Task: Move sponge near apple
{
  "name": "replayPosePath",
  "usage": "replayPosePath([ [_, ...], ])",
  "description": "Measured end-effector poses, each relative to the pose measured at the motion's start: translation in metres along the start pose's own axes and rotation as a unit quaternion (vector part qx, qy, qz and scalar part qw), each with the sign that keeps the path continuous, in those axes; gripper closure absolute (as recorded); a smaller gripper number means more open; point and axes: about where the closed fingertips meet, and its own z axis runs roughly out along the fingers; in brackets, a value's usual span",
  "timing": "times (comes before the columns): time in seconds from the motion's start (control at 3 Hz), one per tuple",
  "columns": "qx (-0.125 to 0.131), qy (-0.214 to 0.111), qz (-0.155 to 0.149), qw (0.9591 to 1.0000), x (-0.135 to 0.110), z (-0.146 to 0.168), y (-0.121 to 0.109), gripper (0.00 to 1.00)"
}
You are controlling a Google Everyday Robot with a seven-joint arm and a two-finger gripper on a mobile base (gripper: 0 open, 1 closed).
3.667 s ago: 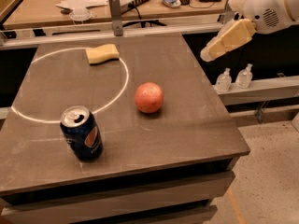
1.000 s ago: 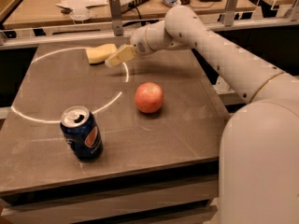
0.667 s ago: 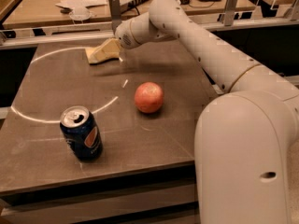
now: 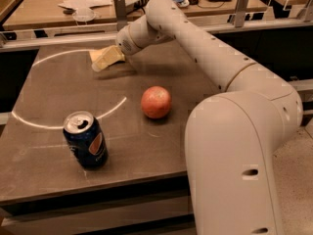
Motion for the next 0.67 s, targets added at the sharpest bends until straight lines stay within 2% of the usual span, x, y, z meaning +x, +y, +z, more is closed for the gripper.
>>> replayPosePath([
  [0.33,0.007,0.023,0.008,0.9997,0.033,-0.006,-0.012,0.03],
  [0.67,0.002,0.027,-0.014,0.9995,0.046,-0.012,-0.017,0.34],
])
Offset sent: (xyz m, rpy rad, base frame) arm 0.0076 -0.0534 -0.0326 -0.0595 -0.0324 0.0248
